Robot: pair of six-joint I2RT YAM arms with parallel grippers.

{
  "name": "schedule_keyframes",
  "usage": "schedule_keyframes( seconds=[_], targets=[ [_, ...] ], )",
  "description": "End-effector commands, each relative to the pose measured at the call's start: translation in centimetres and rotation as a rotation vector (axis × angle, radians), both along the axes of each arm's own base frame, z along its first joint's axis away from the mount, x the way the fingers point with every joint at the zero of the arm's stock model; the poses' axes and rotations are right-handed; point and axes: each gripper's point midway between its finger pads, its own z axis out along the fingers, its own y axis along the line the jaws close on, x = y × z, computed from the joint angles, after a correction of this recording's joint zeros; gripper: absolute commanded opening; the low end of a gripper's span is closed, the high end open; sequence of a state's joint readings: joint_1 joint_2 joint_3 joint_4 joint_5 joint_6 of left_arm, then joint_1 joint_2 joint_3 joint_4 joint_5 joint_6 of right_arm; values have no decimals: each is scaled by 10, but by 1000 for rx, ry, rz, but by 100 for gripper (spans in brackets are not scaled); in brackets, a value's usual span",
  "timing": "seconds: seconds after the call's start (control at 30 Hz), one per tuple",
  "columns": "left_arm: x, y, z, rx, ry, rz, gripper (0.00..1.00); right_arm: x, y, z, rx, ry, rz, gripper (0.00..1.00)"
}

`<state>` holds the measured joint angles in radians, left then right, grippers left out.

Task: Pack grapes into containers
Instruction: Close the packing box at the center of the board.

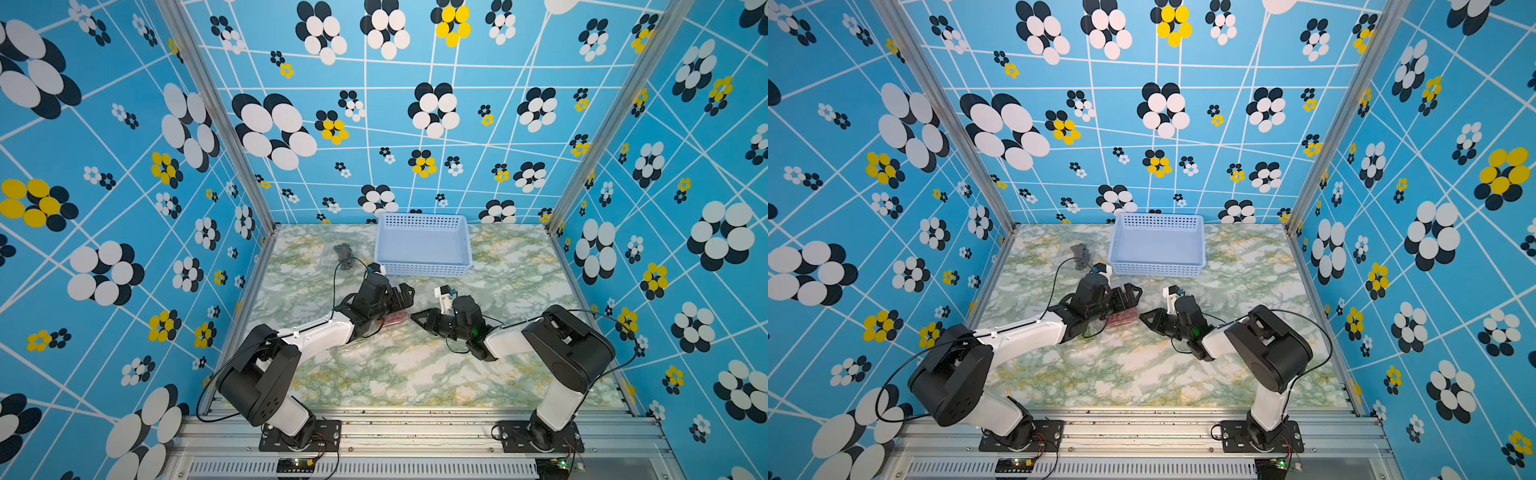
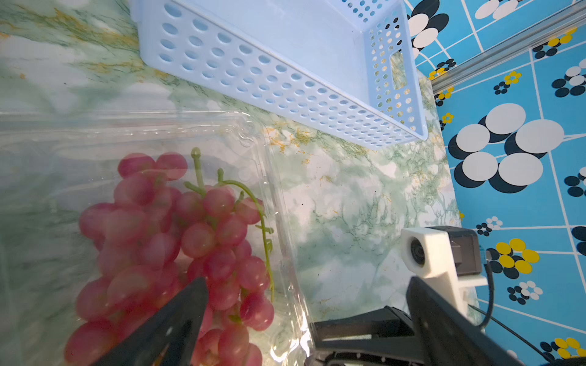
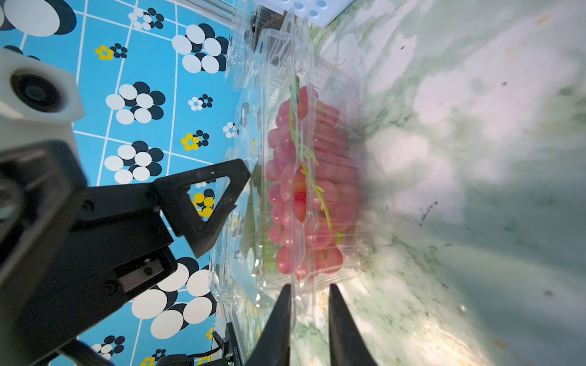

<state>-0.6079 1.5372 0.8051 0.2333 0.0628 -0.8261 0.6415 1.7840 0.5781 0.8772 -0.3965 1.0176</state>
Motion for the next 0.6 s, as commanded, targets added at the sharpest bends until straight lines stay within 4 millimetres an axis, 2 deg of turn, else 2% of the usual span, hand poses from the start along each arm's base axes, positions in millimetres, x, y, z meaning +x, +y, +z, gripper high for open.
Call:
schedule_keyframes(
  seconds=[0.0, 0.57],
  targets=[
    [-4, 10, -17, 36, 33, 9, 100, -6, 2, -9, -5, 21, 11, 19],
    [-5, 12, -20, 40, 37, 11, 99, -12, 5, -24, -8, 40, 13, 13]
  ],
)
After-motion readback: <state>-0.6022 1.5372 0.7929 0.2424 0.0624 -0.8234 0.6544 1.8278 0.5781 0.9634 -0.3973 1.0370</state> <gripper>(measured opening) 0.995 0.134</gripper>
